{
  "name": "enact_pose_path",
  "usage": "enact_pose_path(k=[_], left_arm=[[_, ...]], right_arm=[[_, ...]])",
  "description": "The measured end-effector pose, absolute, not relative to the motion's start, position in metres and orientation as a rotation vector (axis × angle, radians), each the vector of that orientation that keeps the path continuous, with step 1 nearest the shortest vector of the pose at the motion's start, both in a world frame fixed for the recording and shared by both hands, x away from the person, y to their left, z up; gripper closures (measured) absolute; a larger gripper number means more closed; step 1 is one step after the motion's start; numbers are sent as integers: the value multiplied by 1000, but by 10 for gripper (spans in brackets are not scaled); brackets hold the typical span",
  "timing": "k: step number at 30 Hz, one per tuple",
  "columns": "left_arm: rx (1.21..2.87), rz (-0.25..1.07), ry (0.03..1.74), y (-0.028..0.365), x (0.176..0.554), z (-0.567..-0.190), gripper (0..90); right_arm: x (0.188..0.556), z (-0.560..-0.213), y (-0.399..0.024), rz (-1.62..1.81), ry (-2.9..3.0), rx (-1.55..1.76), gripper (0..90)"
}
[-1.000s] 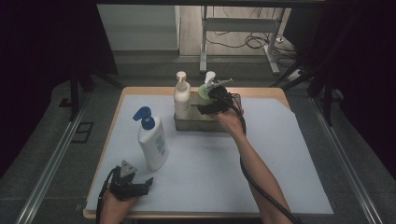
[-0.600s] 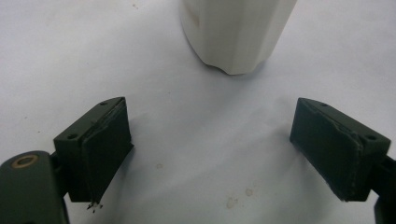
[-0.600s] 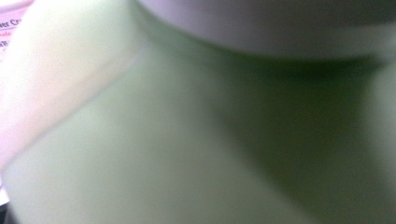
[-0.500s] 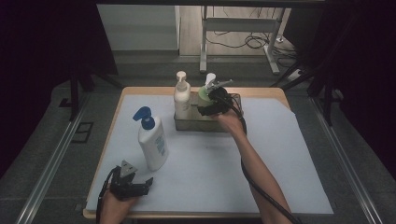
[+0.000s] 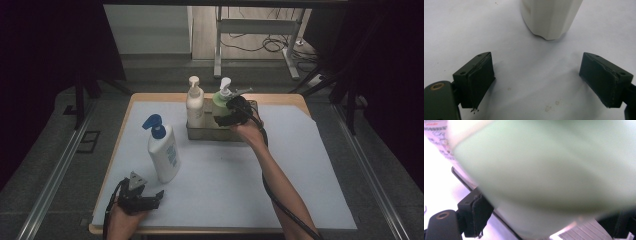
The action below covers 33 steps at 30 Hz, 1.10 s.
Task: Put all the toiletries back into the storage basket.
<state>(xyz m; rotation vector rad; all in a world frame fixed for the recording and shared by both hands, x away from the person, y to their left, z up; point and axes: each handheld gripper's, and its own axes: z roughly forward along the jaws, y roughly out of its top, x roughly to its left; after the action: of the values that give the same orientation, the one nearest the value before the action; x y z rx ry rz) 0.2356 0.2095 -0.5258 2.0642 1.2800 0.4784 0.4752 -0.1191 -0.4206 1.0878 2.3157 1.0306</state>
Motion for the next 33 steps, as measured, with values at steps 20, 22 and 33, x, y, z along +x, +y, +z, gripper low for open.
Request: enact_pose_path(k=[20, 22, 33], left_arm=[[2062, 478, 1281, 209, 235, -526, 121], [2062, 478, 1281, 209, 235, -526, 121], [2061, 479, 1282, 209, 235, -526, 121]], right_arm=[[447, -420, -148, 1093, 2373, 1066, 219], [445, -419, -151, 1102, 2370, 1064, 260], [442, -414, -172, 1117, 2333, 1123, 609]])
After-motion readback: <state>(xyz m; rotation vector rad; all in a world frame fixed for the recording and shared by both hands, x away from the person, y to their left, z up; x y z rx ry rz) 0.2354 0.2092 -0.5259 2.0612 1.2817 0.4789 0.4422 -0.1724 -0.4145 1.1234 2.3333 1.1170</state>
